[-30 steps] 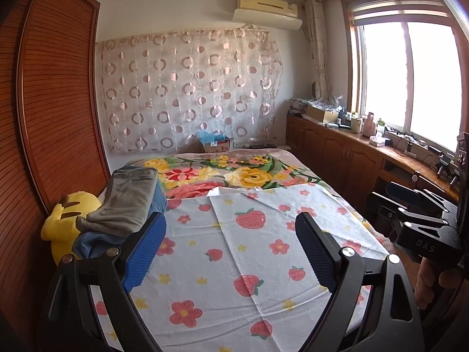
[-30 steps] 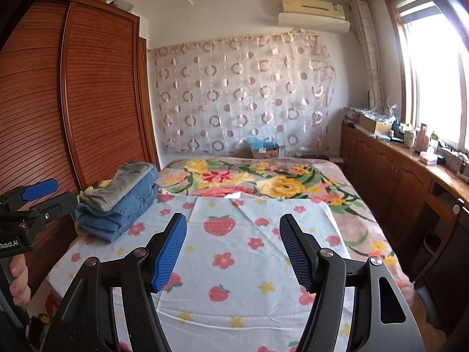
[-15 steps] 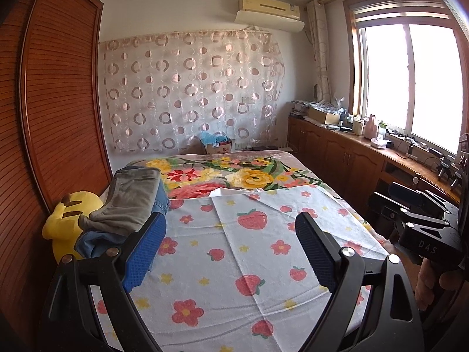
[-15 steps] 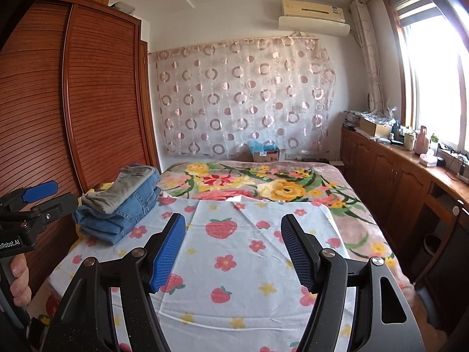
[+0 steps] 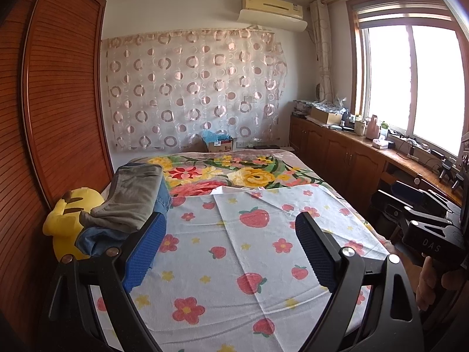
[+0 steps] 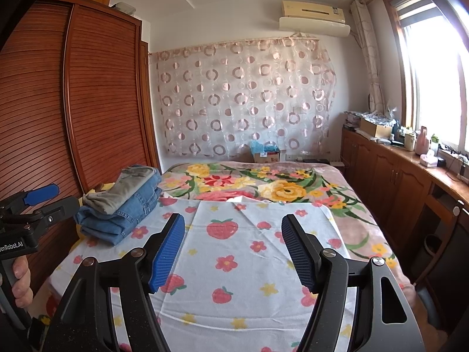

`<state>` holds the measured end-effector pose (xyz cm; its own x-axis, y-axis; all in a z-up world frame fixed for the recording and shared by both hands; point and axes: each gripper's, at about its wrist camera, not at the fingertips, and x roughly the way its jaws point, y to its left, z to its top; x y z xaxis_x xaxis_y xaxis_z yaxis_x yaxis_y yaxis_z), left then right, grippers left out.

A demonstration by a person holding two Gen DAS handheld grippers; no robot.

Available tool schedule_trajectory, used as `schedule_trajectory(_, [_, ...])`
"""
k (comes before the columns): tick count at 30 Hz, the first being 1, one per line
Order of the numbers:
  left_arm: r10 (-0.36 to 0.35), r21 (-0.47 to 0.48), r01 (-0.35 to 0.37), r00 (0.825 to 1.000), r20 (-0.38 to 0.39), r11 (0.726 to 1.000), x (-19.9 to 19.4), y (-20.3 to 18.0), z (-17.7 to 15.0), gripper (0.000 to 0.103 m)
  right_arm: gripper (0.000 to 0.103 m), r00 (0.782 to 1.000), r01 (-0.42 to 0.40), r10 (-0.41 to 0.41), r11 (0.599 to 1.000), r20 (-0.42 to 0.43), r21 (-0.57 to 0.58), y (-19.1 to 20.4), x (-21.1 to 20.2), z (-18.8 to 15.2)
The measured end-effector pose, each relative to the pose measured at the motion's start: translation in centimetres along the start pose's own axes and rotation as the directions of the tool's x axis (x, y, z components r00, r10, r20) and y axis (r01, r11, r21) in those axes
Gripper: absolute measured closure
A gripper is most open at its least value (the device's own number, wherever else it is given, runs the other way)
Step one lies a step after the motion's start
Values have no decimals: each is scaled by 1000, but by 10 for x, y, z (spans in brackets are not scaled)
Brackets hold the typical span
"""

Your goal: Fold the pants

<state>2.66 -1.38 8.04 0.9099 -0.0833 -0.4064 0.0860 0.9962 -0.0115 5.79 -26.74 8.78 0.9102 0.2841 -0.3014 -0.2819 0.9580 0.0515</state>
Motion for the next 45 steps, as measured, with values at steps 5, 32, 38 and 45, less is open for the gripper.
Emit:
schedule_trajectory(5, [1, 0, -1, 1000, -1, 1000, 0, 0, 0, 13, 32, 1000, -1, 1, 1000, 2, -2, -1, 0, 0])
schedule_trajectory(32, [0, -1, 0, 1000, -1, 1000, 0, -1, 2, 13, 31, 1000, -2, 2, 1000, 4, -4, 0, 3, -2])
schedule_trajectory(38, [1, -1, -1, 1000, -1, 1000, 0, -1, 2, 13, 31, 1000, -2, 2, 1000, 3, -4, 0, 3, -2])
schedule_trajectory(45, [0, -1, 0, 1000, 0, 1000, -1, -1, 2, 13, 31, 1000, -1, 1, 1000, 5, -5, 1, 3, -3])
